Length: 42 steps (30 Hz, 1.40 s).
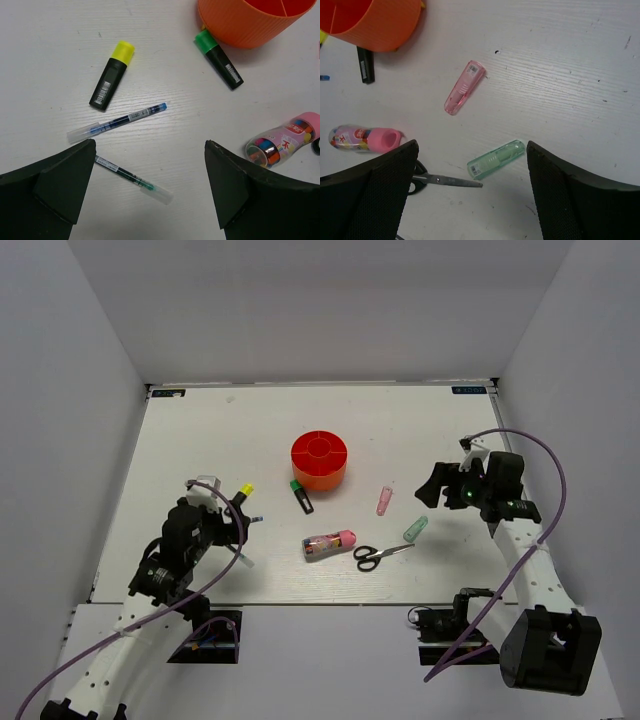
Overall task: Sort the stationery into containers
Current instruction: Pick up the pen from the center of the board.
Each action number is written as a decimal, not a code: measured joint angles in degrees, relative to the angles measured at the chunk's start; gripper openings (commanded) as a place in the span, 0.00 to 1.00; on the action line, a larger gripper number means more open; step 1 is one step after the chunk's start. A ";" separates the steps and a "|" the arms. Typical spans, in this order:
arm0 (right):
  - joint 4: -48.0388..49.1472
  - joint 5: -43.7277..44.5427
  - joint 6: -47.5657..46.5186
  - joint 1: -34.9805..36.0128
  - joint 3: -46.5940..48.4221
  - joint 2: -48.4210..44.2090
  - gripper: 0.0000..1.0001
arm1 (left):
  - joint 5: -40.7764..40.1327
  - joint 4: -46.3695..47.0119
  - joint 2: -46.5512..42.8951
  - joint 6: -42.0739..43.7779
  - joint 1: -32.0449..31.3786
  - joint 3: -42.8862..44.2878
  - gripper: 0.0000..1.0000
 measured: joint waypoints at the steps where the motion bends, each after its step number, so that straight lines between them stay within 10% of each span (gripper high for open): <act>1: -0.52 -0.33 -0.63 0.00 0.02 0.28 0.90 | 0.02 -0.02 0.22 -0.11 0.00 0.02 1.00; 11: -10.12 -6.03 -18.53 0.15 2.14 0.44 0.90 | -0.20 -1.31 4.09 -1.90 0.00 0.81 0.87; 15: -11.89 -2.91 -21.70 0.15 2.58 0.17 0.86 | -0.57 -1.97 5.90 -2.89 0.00 0.98 0.40; 17: -13.11 -2.82 -24.35 0.13 3.02 0.17 0.01 | -0.63 -2.25 7.69 -3.48 0.00 1.49 0.05; 18: -13.25 -3.15 -24.70 0.13 3.08 0.09 0.00 | -0.81 -2.25 8.59 -3.28 0.00 1.66 0.03; 19: -13.42 -3.13 -24.61 0.15 3.10 -0.02 0.00 | -0.94 -2.34 9.79 -3.56 0.00 1.88 0.14; 20: -13.44 -3.10 -24.52 0.17 3.10 -0.15 0.31 | -1.29 -2.51 10.97 -3.80 0.04 2.25 0.38; 21: -13.35 -3.13 -24.00 0.15 3.10 -0.26 0.90 | -1.64 -2.82 12.24 -3.85 0.07 2.75 0.78; 24: -13.00 -3.41 -23.63 0.15 4.15 -0.22 0.83 | -2.49 -3.91 18.01 -4.98 1.01 6.10 0.70; 25: -13.14 -4.44 -23.47 0.15 5.46 0.20 0.37 | -2.47 -4.50 20.81 -4.33 1.55 8.17 0.55; 27: -13.18 -7.39 -22.75 0.15 9.18 1.79 0.01 | -0.98 -5.05 26.16 -2.34 2.67 12.39 0.53; 31: -10.51 -13.68 -19.39 0.17 13.60 4.50 0.45 | 3.80 -4.52 40.19 3.98 5.38 20.76 0.58; 42: -8.15 -19.04 -19.45 0.17 7.67 4.74 0.57 | 7.89 -5.92 63.32 15.17 8.17 31.41 0.53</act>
